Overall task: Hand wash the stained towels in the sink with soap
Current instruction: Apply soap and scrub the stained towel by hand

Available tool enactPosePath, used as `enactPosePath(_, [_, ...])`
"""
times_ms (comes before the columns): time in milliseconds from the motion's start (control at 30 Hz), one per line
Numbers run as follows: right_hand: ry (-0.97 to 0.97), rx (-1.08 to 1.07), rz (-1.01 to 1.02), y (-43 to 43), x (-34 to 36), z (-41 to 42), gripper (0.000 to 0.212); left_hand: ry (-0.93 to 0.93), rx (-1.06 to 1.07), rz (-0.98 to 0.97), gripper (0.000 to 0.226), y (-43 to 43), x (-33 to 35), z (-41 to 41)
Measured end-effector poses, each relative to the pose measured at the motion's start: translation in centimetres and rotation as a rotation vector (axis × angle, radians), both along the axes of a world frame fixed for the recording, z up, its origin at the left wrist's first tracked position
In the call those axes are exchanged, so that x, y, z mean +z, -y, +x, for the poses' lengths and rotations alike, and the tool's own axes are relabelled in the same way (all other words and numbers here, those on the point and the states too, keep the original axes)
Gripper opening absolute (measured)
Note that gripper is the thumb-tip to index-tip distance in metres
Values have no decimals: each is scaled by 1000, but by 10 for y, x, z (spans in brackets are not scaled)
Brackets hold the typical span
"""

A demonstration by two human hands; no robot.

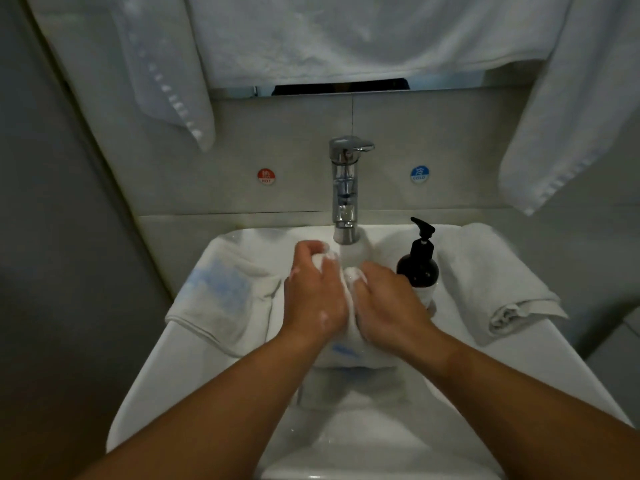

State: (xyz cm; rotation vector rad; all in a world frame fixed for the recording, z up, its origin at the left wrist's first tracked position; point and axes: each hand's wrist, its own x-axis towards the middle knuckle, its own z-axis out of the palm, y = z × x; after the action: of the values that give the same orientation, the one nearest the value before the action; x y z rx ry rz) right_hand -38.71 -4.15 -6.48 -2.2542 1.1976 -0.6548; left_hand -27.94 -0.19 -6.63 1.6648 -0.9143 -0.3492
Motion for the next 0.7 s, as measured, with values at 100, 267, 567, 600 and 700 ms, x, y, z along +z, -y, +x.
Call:
enactPosePath(100, [218,-22,-106,-1,1,7,30,90,-86,248,17,-5,-4,2])
enactPosePath(267, [-50,-125,39,17,0,-1,31,-18,-238,-52,15,-7,2,-1])
enactPosePath(567, [131,-111,-35,12,3,7,24,102,-267,259,19,-7,-6,3])
enactPosePath(600, [30,-129,11,15,4,3,26,76,-269,187,18,-7,-5,2])
enactPosePath(700, [-210,-24,25,9,2,-3,29,38,-172,67,15,0,-4,0])
